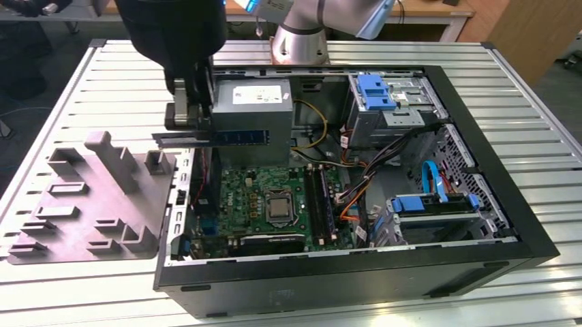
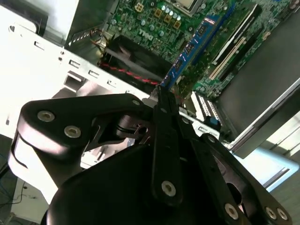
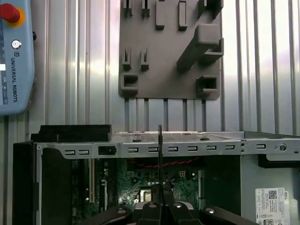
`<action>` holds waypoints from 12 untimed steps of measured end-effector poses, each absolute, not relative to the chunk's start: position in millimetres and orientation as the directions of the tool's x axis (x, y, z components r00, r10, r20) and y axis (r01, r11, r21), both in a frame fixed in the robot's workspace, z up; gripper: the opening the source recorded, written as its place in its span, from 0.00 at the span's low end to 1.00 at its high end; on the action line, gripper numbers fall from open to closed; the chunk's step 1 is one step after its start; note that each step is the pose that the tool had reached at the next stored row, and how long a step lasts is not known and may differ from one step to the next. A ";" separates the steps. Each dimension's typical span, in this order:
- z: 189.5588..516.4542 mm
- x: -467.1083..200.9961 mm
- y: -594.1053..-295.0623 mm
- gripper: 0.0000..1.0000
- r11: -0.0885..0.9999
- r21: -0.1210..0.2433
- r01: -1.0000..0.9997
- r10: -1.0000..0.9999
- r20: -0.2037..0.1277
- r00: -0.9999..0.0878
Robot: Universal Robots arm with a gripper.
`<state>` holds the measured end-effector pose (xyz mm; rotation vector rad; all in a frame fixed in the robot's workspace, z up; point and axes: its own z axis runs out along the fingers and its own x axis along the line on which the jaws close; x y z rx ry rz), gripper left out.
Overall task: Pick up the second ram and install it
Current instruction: 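Pick up the second ram and move it above second insertion slot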
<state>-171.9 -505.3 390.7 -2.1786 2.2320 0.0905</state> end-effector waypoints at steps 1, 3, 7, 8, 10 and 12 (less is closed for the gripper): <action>390.6 -169.4 -505.4 0.12 0.023 0.027 -0.999 -0.998 -0.056 -0.025; 390.5 -164.3 -505.4 0.12 0.023 0.027 -0.999 -0.998 -0.056 -0.025; 390.1 -153.4 -505.3 0.12 0.023 0.027 -0.999 -0.998 -0.056 -0.025; 390.0 -150.8 -505.4 0.12 0.023 0.027 -0.999 -0.998 -0.056 -0.025; 389.9 -145.5 -505.4 0.12 0.023 0.027 -0.999 -0.998 -0.056 -0.025; 389.8 -139.9 -505.4 0.12 0.023 0.027 -0.999 -0.998 -0.056 -0.025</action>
